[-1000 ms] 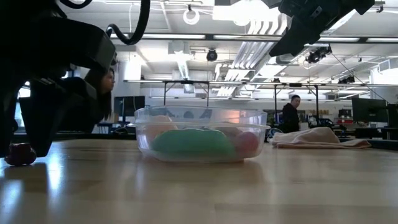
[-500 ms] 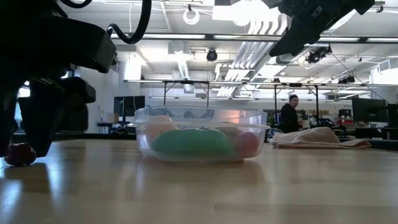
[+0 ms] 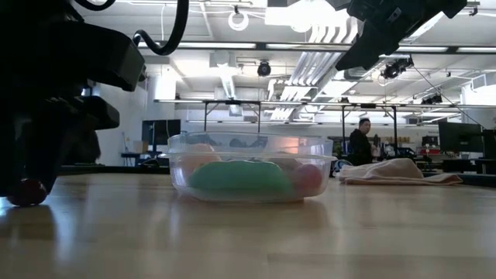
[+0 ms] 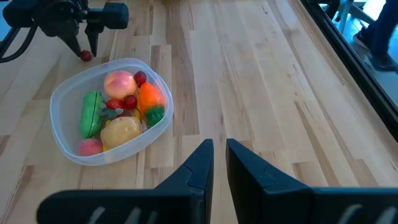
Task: Pick and placing Produce into tupperware
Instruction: Put the cherry into the transparent bin
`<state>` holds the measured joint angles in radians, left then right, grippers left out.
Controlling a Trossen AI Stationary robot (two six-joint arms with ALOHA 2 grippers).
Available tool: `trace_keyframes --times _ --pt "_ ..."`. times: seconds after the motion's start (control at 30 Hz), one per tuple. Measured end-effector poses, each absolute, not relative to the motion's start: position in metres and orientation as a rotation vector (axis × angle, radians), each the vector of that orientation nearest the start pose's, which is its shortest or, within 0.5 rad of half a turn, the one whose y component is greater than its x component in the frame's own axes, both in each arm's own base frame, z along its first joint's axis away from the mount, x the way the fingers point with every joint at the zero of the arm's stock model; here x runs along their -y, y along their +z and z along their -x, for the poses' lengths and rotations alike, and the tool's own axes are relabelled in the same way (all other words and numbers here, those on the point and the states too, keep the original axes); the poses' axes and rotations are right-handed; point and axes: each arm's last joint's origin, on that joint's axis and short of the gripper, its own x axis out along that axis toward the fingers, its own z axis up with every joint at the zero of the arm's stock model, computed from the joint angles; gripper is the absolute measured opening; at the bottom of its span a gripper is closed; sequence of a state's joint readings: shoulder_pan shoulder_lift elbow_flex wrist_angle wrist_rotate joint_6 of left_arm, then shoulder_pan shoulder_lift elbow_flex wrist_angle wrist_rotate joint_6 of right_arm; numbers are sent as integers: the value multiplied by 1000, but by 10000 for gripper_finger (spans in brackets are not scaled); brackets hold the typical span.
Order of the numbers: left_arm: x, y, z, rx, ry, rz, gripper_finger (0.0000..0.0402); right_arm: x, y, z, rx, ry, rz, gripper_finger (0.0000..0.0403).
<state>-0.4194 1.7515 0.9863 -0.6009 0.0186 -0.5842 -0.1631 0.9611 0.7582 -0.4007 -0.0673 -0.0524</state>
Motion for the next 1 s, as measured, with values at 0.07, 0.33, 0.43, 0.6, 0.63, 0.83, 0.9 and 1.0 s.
trace_keyframes --times 0.07,0.33,0.43,0.6,0.63,0.83,0.9,1.0 --pt "125 142 -279 -1394 36 213 115 31 274 -198 -602 -77 -19 32" --pt "125 142 -279 -1388 33 216 56 31 274 -198 -602 -77 -19 32" --pt "125 142 -280 -1386 32 216 42 31 274 -198 -602 -77 -19 32" --pt "126 142 -280 -1382 31 218 44 31 275 -198 -602 -78 -19 32" --pt "126 142 -280 -1380 30 218 47 31 274 -198 -602 -78 -19 32" --pt "127 143 -282 -1366 7 235 67 31 274 -198 -602 -77 -18 32" --pt "127 143 -281 -1369 4 231 71 31 274 -198 -602 -78 -19 32" --pt "127 143 -281 -1370 5 230 73 31 274 -198 -602 -77 -19 32"
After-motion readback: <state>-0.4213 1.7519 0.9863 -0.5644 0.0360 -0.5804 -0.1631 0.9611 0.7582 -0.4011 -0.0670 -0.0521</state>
